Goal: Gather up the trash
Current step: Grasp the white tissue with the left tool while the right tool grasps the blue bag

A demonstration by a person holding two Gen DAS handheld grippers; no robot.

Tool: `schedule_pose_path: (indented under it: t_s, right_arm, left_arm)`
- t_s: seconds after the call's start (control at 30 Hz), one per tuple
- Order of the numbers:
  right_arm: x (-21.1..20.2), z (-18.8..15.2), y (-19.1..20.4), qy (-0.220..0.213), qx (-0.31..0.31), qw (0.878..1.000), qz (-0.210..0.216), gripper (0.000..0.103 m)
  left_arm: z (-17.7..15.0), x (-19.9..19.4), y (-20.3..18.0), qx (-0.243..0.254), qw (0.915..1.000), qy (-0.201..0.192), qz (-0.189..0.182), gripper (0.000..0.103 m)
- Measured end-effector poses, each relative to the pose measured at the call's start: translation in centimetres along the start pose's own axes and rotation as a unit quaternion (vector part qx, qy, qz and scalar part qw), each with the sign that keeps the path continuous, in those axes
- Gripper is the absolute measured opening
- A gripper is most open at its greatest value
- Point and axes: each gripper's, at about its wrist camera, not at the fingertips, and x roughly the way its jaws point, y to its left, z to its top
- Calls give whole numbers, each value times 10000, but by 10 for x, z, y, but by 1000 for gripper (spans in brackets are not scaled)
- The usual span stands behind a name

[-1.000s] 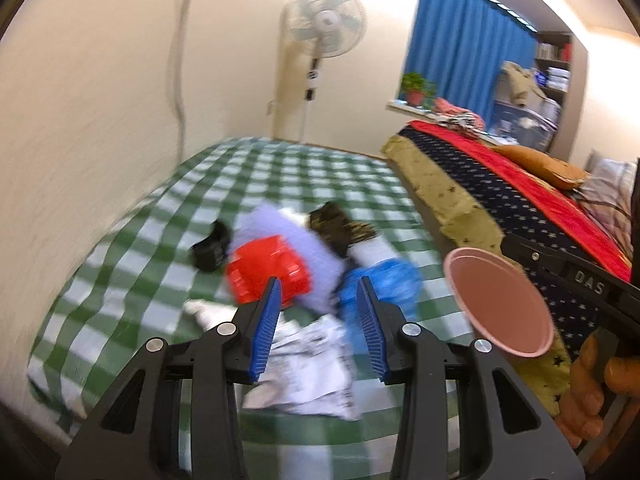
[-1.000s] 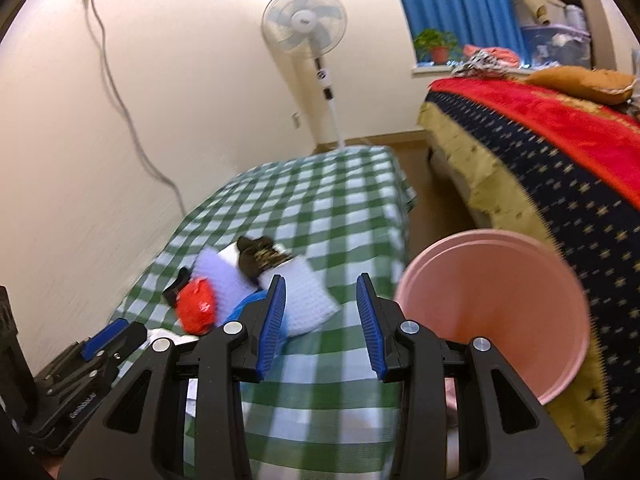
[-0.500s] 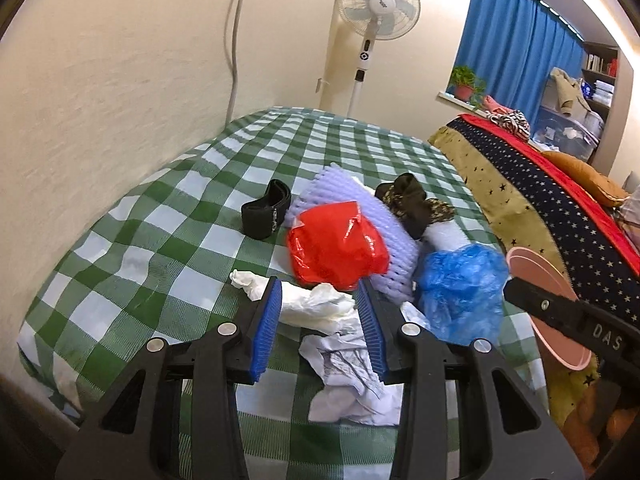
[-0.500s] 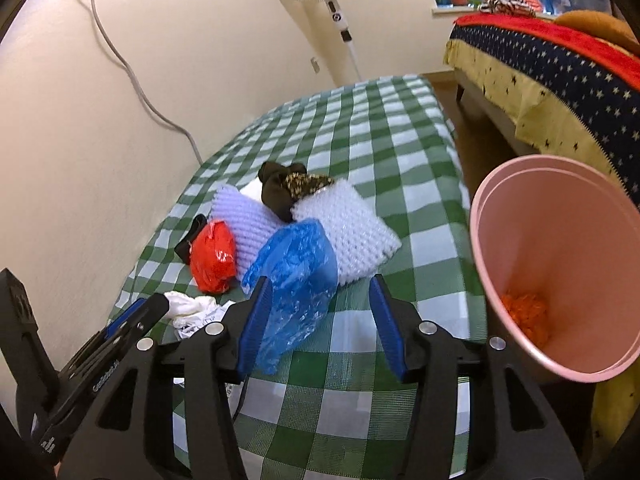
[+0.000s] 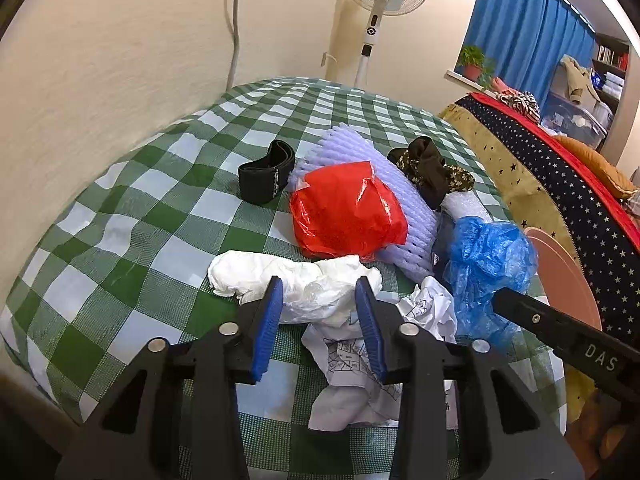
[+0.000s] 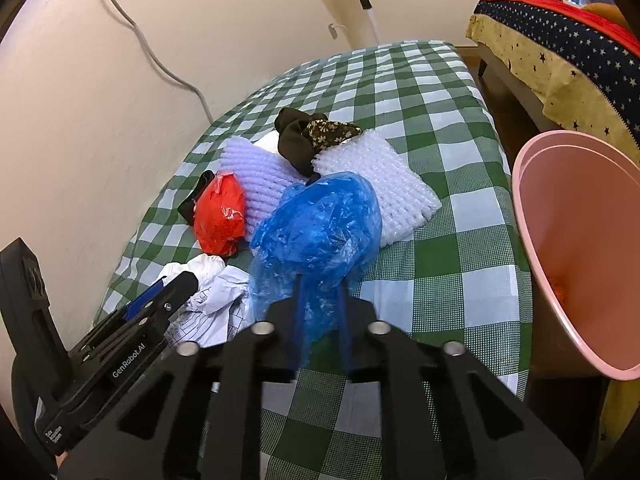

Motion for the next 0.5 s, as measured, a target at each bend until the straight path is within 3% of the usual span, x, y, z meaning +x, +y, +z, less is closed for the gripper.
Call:
schedule_pose_path:
  t_s: [0.07, 0.17, 0.5]
  right_arm:
    - [-1, 0, 0, -5, -20, 10000, -11, 3]
    - [-6, 1, 0, -86, -38, 9999, -37, 1]
    - [-27, 8, 4, -424, -157, 9989, -113, 1]
  left_arm:
    - [1, -1, 0, 8, 10000, -17, 7, 20]
    - [2, -2, 2, -23, 10000, -23, -1, 10]
    - [9, -15, 3, -63, 9996, -286, 16, 5]
